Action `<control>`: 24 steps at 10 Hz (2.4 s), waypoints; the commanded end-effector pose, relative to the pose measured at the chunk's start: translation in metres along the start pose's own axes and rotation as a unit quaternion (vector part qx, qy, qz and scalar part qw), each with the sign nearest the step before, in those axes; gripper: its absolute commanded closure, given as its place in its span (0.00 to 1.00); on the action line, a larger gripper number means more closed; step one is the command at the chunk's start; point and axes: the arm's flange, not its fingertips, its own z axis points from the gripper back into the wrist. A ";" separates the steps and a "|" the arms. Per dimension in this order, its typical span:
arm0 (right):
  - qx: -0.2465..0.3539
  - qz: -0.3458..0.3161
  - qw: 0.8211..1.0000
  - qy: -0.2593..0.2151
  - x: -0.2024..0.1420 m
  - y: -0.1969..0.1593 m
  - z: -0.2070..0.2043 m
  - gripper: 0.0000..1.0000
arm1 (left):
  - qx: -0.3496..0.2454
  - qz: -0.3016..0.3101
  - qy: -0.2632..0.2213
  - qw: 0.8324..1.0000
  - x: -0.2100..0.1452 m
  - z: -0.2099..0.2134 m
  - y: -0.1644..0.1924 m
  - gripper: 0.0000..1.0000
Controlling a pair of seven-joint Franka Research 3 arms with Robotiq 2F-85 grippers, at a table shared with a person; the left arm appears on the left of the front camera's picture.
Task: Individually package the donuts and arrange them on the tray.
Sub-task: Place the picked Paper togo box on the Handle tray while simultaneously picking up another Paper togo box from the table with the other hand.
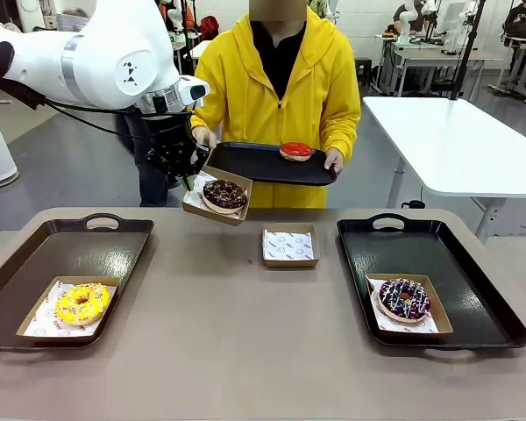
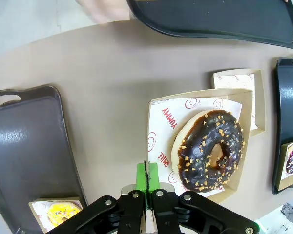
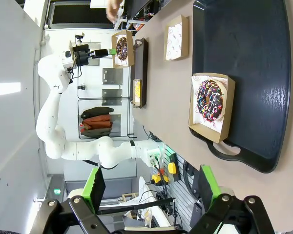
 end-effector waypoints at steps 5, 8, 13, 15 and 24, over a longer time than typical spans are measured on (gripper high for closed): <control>0.000 0.000 1.000 0.000 0.000 0.000 0.000 0.00 | -0.011 -0.006 0.000 1.000 -0.007 0.006 0.011 0.99; -0.099 0.016 0.995 0.020 0.040 0.065 -0.057 0.00 | -0.029 -0.043 0.008 0.999 -0.040 0.035 0.062 0.99; -0.262 0.058 0.963 0.033 0.097 0.135 -0.193 0.00 | 0.017 0.046 0.051 0.997 -0.086 0.043 0.158 0.99; -0.290 0.078 0.953 0.049 0.099 0.143 -0.243 0.00 | 0.014 0.085 0.052 0.995 -0.097 0.040 0.187 0.99; -0.287 0.097 0.951 0.066 0.097 0.147 -0.268 0.00 | 0.009 0.092 0.061 0.994 -0.096 0.034 0.205 0.99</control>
